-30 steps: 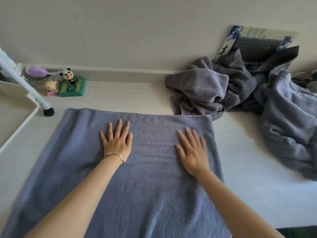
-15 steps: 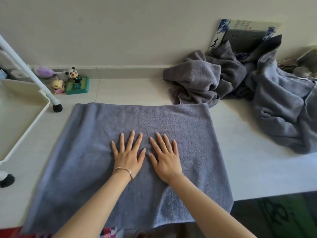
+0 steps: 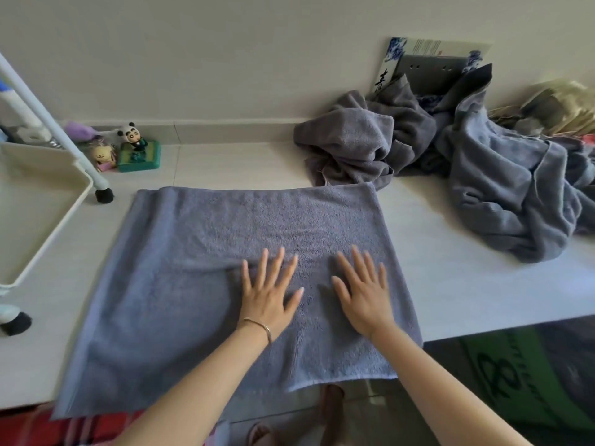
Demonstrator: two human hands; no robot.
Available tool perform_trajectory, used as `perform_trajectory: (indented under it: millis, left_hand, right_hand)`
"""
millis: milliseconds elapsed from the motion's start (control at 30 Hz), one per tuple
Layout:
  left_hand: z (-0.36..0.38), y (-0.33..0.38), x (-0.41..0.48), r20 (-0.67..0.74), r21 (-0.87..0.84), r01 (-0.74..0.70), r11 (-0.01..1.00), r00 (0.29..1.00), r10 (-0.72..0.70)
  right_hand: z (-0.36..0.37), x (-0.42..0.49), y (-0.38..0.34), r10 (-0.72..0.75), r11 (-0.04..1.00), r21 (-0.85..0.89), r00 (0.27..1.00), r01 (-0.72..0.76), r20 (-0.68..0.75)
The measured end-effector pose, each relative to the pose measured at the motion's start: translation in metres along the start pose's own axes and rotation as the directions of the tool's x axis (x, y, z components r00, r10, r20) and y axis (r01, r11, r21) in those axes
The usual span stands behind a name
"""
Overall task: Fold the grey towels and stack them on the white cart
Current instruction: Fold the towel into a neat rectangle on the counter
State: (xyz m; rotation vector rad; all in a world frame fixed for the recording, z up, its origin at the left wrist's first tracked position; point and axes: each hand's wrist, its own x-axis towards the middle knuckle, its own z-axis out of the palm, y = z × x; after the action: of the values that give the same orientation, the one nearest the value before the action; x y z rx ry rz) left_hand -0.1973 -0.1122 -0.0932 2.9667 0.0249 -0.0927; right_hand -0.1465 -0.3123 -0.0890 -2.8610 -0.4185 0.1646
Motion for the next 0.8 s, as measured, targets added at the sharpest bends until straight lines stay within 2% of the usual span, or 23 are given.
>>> perform_trajectory:
  millis: [67,133,267,367,467,567,600,700,800]
  left_hand:
    - [0.008,0.014,-0.009,0.02,0.006,0.0,1.0,1.0,0.0]
    - [0.013,0.011,-0.013,0.032,0.028,0.013,1.0,0.999,-0.014]
    - [0.016,-0.004,-0.018,0.049,0.064,-0.026,0.998,0.999,0.023]
    - [0.014,-0.003,-0.017,0.051,0.035,-0.007,0.999,0.999,0.006]
    - [0.014,-0.003,-0.016,0.02,-0.005,0.054,0.999,0.998,-0.054]
    - [0.008,-0.007,-0.009,-0.01,-0.051,0.146,0.988,0.989,-0.147]
    - [0.005,-0.009,-0.006,-0.013,-0.061,0.163,0.985,0.986,-0.164]
    - [-0.006,-0.021,-0.002,0.003,-0.057,0.174,0.983,0.985,-0.174]
    - [-0.01,-0.034,-0.008,0.067,-0.034,0.204,0.978,0.977,-0.201]
  right_hand:
    - [0.011,-0.005,-0.025,-0.079,0.997,0.016,0.997,0.079,0.022]
    - [0.017,-0.01,-0.025,-0.097,0.995,0.001,0.995,0.097,-0.003]
    - [0.009,-0.015,0.018,0.027,1.0,-0.01,0.999,-0.028,-0.037]
    - [-0.003,-0.008,0.041,0.18,0.979,0.108,0.982,-0.173,-0.051]
    - [-0.02,0.004,0.053,0.4,0.861,0.38,0.911,-0.337,-0.1]
    - [-0.04,0.015,0.056,0.523,0.665,0.612,0.852,-0.428,0.027]
    - [-0.045,0.018,0.057,0.524,0.647,0.609,0.848,-0.459,0.081]
    - [-0.06,0.019,0.059,0.441,0.683,0.553,0.873,-0.476,0.207]
    - [-0.084,0.018,0.045,0.312,0.567,0.692,0.894,-0.448,0.322]
